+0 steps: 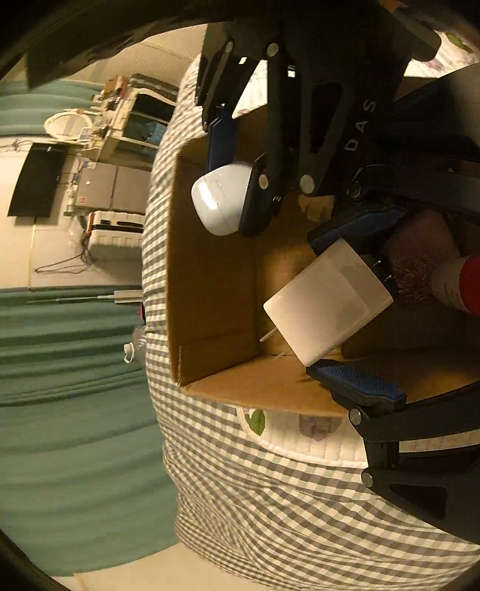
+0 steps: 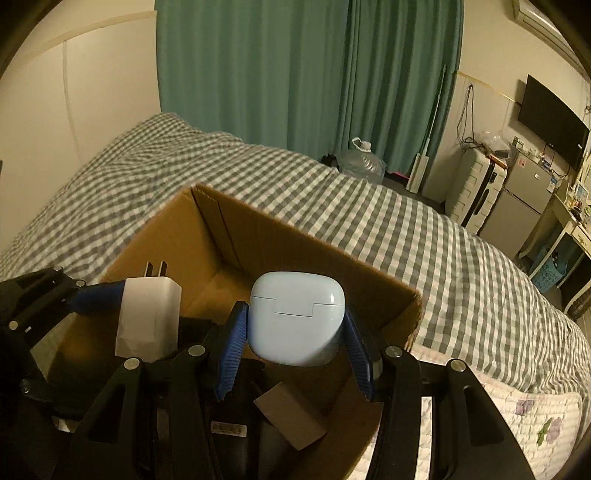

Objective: Organize rigid objects

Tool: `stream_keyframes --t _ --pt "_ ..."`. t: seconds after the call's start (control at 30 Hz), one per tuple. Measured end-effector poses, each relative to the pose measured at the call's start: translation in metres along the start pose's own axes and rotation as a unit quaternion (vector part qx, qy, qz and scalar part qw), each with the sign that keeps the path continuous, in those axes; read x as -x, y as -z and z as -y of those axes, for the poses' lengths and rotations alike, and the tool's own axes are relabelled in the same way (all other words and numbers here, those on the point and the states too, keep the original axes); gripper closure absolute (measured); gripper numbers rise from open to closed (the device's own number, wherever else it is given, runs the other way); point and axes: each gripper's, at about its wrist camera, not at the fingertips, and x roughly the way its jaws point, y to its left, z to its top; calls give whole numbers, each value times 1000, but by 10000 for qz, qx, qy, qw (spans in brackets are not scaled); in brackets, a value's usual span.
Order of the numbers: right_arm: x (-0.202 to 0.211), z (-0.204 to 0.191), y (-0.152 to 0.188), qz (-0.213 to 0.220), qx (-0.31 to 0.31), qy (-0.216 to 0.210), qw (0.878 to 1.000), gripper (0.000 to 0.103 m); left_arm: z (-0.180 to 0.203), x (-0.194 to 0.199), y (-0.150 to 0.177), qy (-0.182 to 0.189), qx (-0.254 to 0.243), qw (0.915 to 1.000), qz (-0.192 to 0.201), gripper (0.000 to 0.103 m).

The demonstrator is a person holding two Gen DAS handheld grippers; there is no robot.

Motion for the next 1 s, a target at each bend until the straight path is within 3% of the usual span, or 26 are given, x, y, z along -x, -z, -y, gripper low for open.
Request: stream_keyframes --t 0.23,0.3,0.47,0.53,0.6,0.73,0.9,1.0 --pt "-2 4 4 -133 -187 -57 9997 52 1 1 6 118 5 9999 -66 37" --pt "1 4 4 -168 -249 -108 9995 42 1 4 7 29 28 10000 -65 37" --pt "30 2 1 -87 -243 87 9996 32 4 26 4 -214 147 9996 86 36" --pt "46 1 0 -57 -229 221 9995 31 4 42 3 -155 244 9993 223 36" --pt "68 3 -1 -22 -261 352 9990 21 6 62 3 -105 245 9989 386 35" --pt "121 11 -3 352 -444 557 9968 12 14 108 -3 -455 154 9958 780 34" --pt "191 20 -3 775 -690 763 9917 1 15 170 -8 -498 323 9884 1399 31" --pt "230 18 0 1023 -758 886 9879 0 16 203 -10 -487 451 9828 1722 29"
